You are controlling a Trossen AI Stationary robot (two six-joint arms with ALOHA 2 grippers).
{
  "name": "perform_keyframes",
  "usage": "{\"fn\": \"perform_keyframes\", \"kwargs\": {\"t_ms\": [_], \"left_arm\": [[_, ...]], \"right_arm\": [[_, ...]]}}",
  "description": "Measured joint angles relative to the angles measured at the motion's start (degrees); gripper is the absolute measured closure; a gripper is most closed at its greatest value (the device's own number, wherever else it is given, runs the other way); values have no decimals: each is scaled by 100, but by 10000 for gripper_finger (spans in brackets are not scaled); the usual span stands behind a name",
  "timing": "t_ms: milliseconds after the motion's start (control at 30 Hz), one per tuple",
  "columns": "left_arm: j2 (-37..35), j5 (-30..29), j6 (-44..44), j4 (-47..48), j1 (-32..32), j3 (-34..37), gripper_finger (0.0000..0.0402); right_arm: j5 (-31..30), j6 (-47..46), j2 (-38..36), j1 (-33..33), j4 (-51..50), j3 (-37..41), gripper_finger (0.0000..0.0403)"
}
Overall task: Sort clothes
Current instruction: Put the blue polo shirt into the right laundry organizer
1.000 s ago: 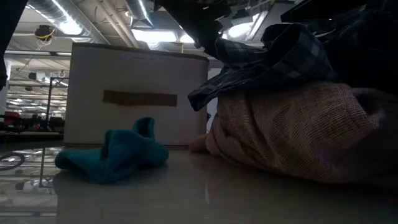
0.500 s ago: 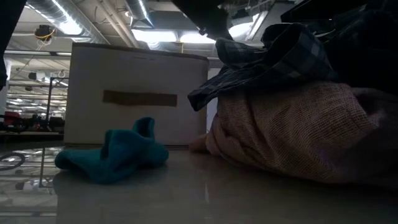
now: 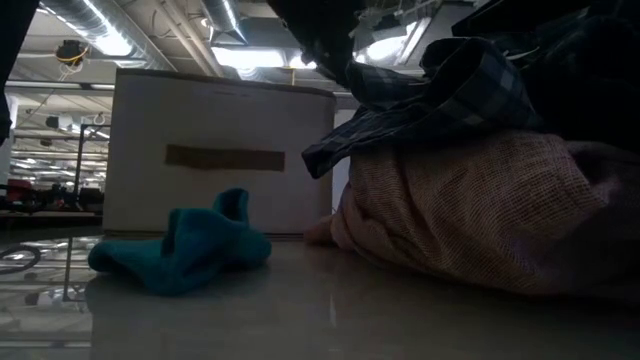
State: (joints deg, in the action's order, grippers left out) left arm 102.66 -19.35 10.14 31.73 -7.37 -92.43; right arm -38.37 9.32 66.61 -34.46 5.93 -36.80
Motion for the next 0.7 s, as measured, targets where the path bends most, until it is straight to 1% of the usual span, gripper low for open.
{"fn": "perform_keyframes", "kwargs": {"t_ms": [67, 133, 300, 433, 700], "left_arm": [[24, 1, -130, 125, -20, 16, 277], [53, 1, -224, 32, -23, 16, 266], [146, 4, -229, 34, -32, 11, 251], [319, 4, -200, -73, -52, 11, 249], [381, -72, -311, -331, -208, 18, 252]], "right_arm": [[0, 0, 0, -1, 4, -2, 224], [0, 0, 0, 0, 9, 0, 224], [0, 0, 2, 0, 38, 0, 224], [-2, 0, 2, -2, 33, 0, 224], [0, 0, 2, -1, 39, -1, 224]]}}
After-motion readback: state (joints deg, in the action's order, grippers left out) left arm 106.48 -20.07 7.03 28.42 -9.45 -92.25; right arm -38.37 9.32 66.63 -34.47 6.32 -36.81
